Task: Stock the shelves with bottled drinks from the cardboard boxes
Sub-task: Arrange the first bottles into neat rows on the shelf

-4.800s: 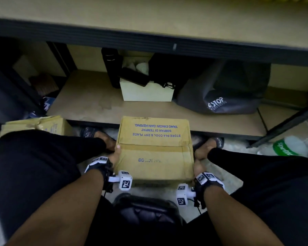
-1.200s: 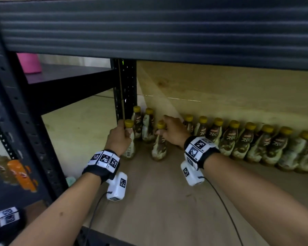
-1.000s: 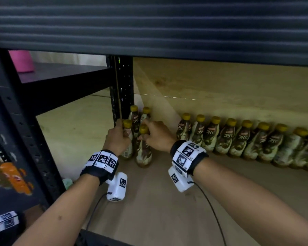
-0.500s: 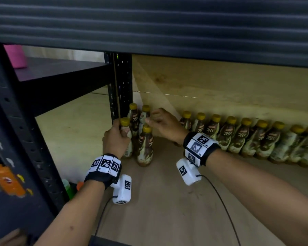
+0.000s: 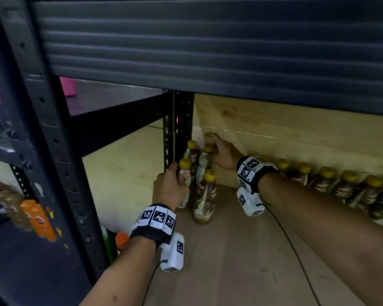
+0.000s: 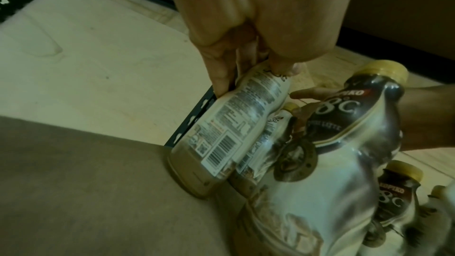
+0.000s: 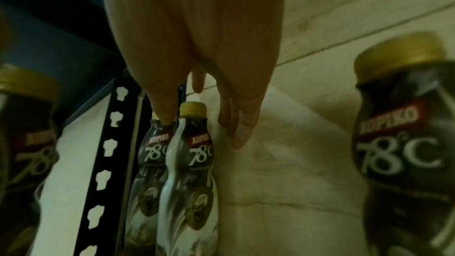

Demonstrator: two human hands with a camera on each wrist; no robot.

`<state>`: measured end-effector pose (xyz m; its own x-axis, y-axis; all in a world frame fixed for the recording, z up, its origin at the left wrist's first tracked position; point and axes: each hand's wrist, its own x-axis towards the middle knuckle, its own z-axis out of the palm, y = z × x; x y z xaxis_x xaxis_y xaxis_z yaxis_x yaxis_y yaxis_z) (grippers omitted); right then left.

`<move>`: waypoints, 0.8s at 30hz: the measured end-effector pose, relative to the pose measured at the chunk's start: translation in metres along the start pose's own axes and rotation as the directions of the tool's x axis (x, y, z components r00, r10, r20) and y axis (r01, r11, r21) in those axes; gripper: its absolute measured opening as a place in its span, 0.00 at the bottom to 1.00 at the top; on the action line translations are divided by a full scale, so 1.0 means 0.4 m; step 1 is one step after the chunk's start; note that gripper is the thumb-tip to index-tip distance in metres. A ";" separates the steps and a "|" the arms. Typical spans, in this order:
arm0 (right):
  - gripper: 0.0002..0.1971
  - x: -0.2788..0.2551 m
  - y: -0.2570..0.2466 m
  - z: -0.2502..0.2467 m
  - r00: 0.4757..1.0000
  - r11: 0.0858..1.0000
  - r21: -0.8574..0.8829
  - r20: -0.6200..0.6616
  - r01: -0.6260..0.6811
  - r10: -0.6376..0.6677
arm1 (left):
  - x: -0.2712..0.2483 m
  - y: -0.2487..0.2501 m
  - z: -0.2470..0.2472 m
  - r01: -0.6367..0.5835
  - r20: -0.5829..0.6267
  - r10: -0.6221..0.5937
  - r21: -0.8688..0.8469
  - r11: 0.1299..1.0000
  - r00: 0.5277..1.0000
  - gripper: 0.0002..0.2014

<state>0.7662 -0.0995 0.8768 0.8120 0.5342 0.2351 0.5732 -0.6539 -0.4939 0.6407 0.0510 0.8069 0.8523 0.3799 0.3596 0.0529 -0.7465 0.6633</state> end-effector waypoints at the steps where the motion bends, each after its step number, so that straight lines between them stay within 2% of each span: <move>1: 0.36 0.007 -0.003 0.007 1.000 0.999 0.038 -0.017 0.001 -0.001 | 0.001 -0.003 -0.001 -0.002 -0.004 0.002 -0.011 1.000 1.000 0.12; 3: 0.33 0.018 -0.003 0.025 1.000 0.998 0.069 -0.006 -0.013 0.014 | 0.002 -0.010 -0.001 -0.001 -0.013 0.001 -0.030 1.000 1.000 0.14; 9: 0.21 0.037 0.023 0.012 0.999 0.999 -0.050 0.031 -0.013 0.015 | 0.017 -0.021 0.000 0.009 -0.024 -0.012 -0.121 0.993 1.000 0.13; 12: 0.22 0.025 0.058 -0.007 1.000 0.998 -0.069 -0.017 -0.008 0.007 | 0.019 -0.021 0.002 0.010 -0.023 -0.014 -0.143 0.990 1.000 0.11; 17: 0.25 -0.008 0.107 0.007 0.993 0.987 -0.141 -0.094 -0.082 0.070 | 0.022 -0.018 -0.003 0.005 -0.015 -0.008 -0.198 0.980 1.000 0.10; 21: 0.33 0.004 0.070 -0.006 0.998 0.991 -0.117 -0.025 -0.060 0.058 | 0.020 -0.015 0.001 0.010 -0.039 -0.018 -0.191 0.982 0.999 0.10; 24: 0.32 0.032 0.011 -0.023 0.992 0.994 -0.108 -0.125 0.012 -0.025 | 0.025 -0.015 0.003 0.002 -0.047 -0.010 -0.172 0.985 0.999 0.09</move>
<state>0.7800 -0.1007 0.8853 0.8046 0.4796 0.3501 0.5913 -0.7015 -0.3979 0.6497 0.0588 0.8056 0.8262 0.4129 0.3833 -0.0360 -0.6403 0.7673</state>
